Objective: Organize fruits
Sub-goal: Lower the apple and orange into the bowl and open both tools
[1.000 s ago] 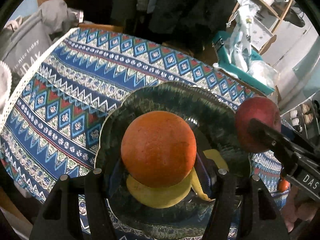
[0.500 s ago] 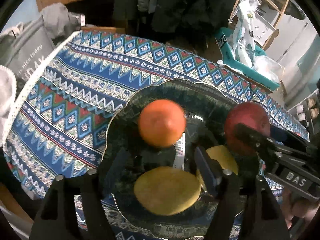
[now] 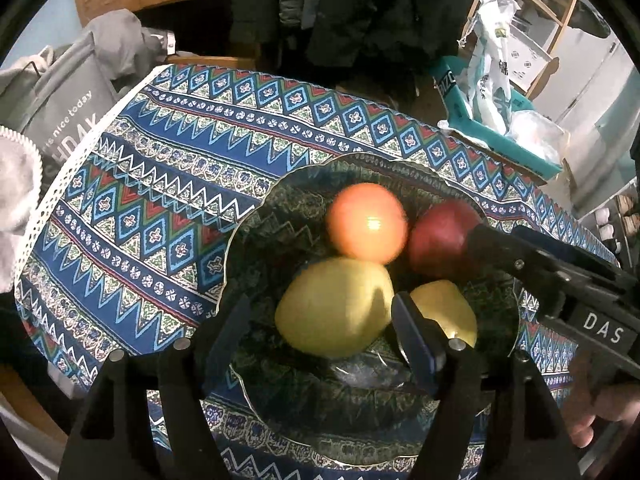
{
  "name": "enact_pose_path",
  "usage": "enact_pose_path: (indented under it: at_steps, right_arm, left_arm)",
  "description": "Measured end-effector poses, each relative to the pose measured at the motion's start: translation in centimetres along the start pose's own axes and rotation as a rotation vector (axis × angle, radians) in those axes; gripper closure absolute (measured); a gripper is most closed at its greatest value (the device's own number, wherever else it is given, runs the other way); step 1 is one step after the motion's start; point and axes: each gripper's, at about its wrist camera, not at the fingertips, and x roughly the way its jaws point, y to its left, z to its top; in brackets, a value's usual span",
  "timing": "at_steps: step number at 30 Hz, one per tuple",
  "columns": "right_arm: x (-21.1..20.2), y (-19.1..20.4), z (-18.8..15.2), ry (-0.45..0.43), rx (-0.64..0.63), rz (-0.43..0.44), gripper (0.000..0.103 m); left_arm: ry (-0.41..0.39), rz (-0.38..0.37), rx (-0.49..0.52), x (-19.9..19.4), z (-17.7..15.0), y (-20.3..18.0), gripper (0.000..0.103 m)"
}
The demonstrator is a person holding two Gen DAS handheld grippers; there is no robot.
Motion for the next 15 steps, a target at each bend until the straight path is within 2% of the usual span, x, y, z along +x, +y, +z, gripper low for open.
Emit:
enact_pose_path:
  at_steps: [7,15]
  right_arm:
    - [-1.5,-0.1,0.1,-0.033,-0.006,-0.035,0.030]
    - [-4.3,0.1,0.3,-0.096,-0.046,-0.142,0.030]
  left_arm:
    - [-0.024,-0.004,0.012,-1.0,0.0,-0.5,0.028]
    - [-0.074,-0.008,0.030,-3.2,0.2,-1.3,0.028]
